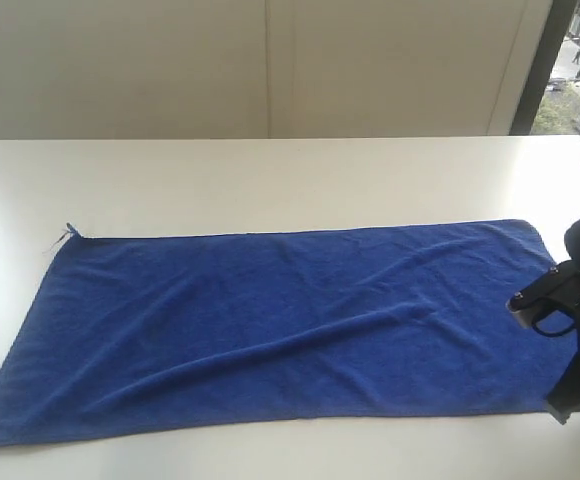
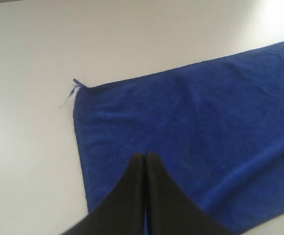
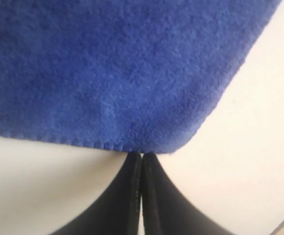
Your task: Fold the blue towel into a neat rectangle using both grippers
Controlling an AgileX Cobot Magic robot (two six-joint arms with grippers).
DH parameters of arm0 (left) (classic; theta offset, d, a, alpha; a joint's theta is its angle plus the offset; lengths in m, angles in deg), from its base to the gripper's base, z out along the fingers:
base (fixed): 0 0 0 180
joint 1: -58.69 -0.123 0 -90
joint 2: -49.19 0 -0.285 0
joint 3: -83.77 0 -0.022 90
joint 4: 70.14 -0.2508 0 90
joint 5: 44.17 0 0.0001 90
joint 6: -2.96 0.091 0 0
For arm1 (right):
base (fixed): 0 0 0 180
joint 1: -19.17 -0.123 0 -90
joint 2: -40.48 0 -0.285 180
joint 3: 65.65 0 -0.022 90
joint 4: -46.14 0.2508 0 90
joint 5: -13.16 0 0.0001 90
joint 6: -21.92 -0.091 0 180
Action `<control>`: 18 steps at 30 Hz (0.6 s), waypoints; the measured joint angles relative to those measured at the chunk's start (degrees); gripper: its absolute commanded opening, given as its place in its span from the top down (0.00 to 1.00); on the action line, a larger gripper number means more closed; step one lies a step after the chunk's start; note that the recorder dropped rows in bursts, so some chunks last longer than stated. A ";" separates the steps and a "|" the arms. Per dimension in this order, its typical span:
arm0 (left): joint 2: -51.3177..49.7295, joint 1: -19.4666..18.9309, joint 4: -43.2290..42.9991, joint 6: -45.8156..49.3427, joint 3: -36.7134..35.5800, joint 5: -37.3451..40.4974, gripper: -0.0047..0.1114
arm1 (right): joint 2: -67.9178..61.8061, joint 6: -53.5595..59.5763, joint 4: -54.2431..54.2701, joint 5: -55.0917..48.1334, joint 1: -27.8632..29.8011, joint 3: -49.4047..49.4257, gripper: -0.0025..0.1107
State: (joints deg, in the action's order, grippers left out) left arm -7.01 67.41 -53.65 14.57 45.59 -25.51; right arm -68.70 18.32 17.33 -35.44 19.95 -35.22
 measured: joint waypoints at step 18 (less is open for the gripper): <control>0.00 0.00 0.24 0.08 0.00 0.00 0.96 | 3.07 -6.61 1.50 16.38 0.18 1.34 0.98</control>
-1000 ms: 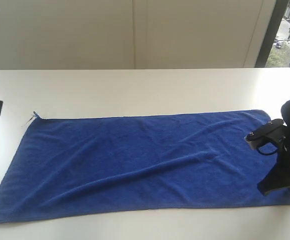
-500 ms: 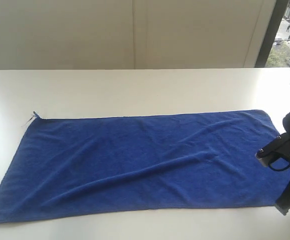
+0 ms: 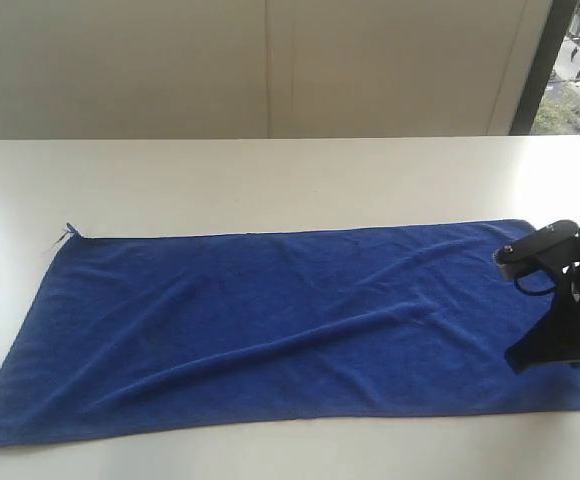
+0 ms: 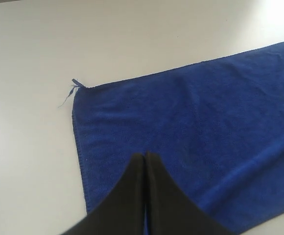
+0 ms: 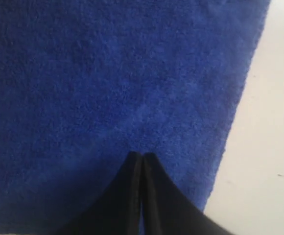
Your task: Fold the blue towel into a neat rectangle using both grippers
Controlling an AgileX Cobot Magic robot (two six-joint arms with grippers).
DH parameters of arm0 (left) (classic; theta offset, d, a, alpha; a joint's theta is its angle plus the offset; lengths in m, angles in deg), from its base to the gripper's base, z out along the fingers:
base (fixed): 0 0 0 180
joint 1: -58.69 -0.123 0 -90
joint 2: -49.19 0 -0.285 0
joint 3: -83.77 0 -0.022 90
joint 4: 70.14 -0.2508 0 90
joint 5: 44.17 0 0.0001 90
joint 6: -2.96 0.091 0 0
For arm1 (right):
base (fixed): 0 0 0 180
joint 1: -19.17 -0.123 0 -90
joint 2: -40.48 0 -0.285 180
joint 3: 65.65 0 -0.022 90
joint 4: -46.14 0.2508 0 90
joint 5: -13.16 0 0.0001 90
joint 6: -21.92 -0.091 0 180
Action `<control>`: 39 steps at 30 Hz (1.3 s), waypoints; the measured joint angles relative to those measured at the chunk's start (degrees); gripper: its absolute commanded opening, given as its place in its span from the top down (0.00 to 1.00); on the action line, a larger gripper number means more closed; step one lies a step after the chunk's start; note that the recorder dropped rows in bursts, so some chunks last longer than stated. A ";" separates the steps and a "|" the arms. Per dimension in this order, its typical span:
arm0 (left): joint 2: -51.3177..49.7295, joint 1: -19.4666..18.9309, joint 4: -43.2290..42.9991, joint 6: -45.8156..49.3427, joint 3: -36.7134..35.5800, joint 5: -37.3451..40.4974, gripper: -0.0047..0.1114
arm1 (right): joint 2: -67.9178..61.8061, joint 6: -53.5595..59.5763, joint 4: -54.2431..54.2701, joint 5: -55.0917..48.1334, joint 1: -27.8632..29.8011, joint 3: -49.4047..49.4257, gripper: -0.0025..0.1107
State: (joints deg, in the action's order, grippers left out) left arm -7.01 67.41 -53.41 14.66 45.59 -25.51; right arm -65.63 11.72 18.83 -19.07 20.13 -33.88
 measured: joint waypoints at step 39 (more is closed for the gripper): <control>0.00 0.00 0.22 0.00 0.00 0.00 0.96 | -1.42 -1.21 -6.57 -8.49 0.22 3.74 0.98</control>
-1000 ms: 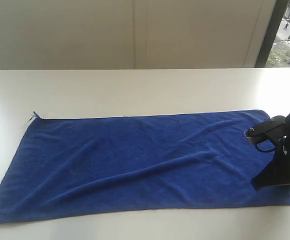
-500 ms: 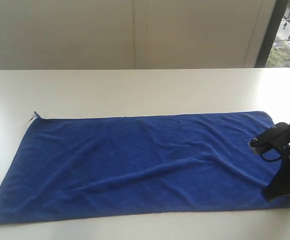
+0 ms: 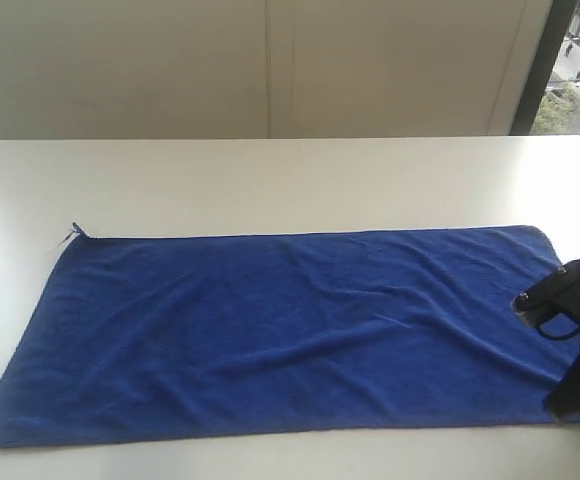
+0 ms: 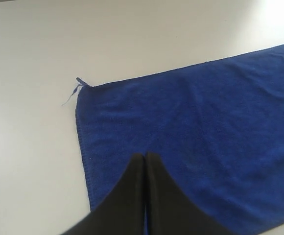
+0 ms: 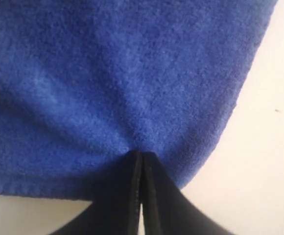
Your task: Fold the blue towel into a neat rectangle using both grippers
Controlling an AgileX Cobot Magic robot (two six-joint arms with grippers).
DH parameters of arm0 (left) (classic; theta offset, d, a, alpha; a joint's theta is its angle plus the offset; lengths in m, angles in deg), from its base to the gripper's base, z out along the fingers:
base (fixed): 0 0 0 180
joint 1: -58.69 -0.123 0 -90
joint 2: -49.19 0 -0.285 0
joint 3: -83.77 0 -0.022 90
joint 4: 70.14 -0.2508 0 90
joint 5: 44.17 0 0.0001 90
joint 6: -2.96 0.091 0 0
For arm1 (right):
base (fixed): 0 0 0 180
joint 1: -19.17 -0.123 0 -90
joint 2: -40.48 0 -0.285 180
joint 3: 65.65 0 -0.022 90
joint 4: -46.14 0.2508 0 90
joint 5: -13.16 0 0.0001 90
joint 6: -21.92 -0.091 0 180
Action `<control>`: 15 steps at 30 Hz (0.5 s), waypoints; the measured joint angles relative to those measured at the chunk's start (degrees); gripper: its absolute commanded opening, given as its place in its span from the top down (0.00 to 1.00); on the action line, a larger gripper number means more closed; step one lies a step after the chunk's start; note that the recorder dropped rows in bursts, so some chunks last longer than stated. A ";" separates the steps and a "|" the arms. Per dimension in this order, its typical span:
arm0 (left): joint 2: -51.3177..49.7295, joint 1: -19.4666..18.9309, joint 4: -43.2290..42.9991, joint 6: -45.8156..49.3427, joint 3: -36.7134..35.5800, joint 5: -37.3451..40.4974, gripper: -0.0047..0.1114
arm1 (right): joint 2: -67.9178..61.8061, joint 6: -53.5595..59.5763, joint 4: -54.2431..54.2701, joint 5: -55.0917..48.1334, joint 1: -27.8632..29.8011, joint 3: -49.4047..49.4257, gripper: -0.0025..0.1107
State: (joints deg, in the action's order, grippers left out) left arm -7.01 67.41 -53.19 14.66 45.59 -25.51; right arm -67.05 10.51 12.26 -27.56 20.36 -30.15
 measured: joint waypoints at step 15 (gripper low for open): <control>0.00 0.00 0.45 0.00 0.00 0.11 0.96 | 9.68 -2.27 1.81 7.98 0.76 -6.59 0.98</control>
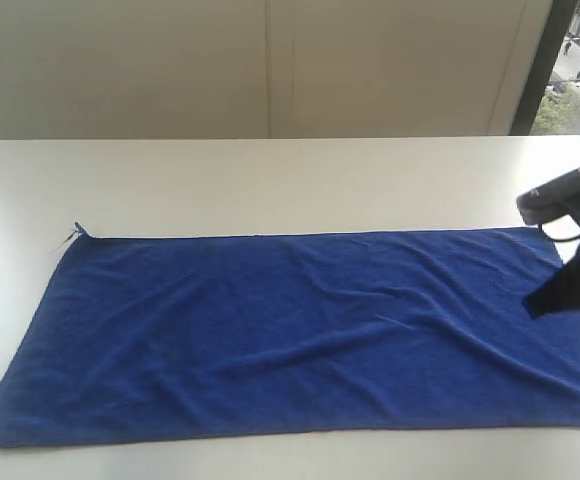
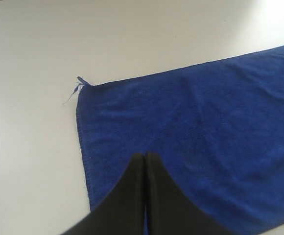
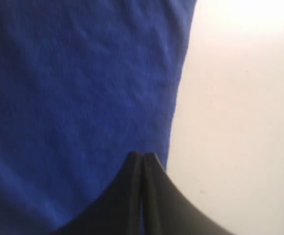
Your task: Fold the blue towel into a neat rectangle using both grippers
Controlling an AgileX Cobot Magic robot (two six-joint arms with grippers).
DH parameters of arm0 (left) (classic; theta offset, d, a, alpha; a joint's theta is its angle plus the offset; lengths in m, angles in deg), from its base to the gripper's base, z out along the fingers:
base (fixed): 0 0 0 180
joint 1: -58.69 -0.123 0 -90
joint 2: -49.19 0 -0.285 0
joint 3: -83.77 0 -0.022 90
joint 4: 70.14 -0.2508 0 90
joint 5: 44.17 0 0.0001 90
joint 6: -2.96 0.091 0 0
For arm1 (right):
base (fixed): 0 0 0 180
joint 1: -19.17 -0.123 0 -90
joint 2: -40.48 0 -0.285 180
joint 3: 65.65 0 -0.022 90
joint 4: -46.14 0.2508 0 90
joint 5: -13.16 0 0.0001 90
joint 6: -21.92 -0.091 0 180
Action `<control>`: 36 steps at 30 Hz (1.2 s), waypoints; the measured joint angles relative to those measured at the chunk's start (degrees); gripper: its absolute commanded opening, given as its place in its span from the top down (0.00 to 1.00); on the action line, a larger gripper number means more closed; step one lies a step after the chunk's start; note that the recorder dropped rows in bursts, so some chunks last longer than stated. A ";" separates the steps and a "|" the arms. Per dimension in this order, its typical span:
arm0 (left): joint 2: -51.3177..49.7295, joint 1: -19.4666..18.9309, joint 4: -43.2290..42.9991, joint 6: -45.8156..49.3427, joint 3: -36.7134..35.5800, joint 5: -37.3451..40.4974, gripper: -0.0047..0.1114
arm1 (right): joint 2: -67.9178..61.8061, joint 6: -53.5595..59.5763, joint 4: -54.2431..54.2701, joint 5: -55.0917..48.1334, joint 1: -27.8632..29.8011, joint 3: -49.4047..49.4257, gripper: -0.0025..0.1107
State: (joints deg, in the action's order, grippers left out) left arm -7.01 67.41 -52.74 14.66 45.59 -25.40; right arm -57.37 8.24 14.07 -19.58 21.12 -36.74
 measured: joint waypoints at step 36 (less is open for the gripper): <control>0.00 0.00 0.38 2.40 -2.70 -2.71 0.96 | -21.51 29.70 31.68 1.80 14.37 -16.00 0.98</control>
State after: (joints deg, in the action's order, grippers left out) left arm -7.01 67.41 -52.37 17.05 42.88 -28.11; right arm -78.88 37.94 45.75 -17.78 35.48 -52.74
